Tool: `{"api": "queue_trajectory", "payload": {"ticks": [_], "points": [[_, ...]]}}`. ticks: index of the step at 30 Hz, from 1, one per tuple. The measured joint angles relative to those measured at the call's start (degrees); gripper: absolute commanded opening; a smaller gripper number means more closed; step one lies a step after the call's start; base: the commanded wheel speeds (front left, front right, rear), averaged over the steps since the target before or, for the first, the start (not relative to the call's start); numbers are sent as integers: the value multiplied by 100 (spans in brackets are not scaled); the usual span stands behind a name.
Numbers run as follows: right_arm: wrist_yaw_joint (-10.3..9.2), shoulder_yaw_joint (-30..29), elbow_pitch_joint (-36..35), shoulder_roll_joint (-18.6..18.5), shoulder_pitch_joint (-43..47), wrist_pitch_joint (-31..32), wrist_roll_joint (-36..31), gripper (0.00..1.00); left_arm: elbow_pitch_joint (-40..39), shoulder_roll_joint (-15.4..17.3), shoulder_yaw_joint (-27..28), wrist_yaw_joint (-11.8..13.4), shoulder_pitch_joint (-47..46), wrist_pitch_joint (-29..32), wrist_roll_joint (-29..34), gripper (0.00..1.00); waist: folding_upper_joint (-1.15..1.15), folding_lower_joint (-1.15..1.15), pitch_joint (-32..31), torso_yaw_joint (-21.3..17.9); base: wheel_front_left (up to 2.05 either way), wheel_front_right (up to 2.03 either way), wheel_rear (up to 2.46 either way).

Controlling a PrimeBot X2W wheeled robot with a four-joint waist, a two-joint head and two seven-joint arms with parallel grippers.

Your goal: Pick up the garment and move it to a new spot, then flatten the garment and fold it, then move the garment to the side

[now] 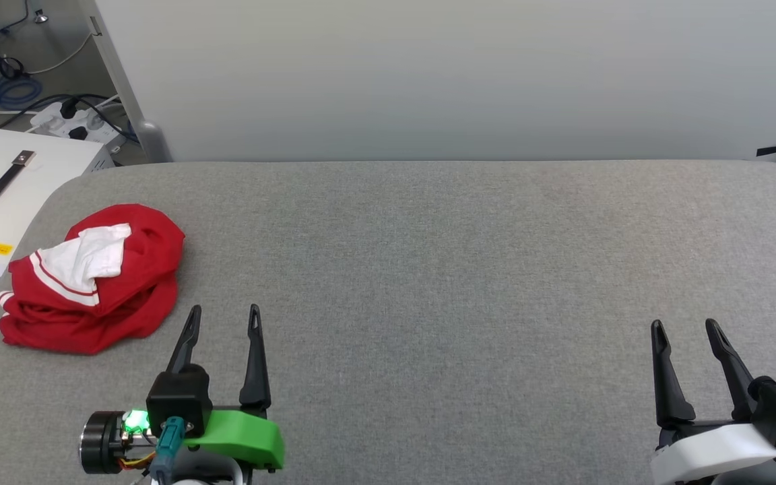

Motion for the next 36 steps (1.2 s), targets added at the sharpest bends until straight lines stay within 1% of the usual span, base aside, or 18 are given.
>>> {"api": "queue_trajectory", "payload": {"ticks": [27,36], "points": [[0,1,114,0,138,-324,142,100,203,-2,-105,30,92,-316,-86,100,0,0,-37,47,0,0,0],[0,9,143,0,185,-332,147,100,245,-2,-114,34,105,-353,-111,100,0,0,-19,80,0,0,0]]}}
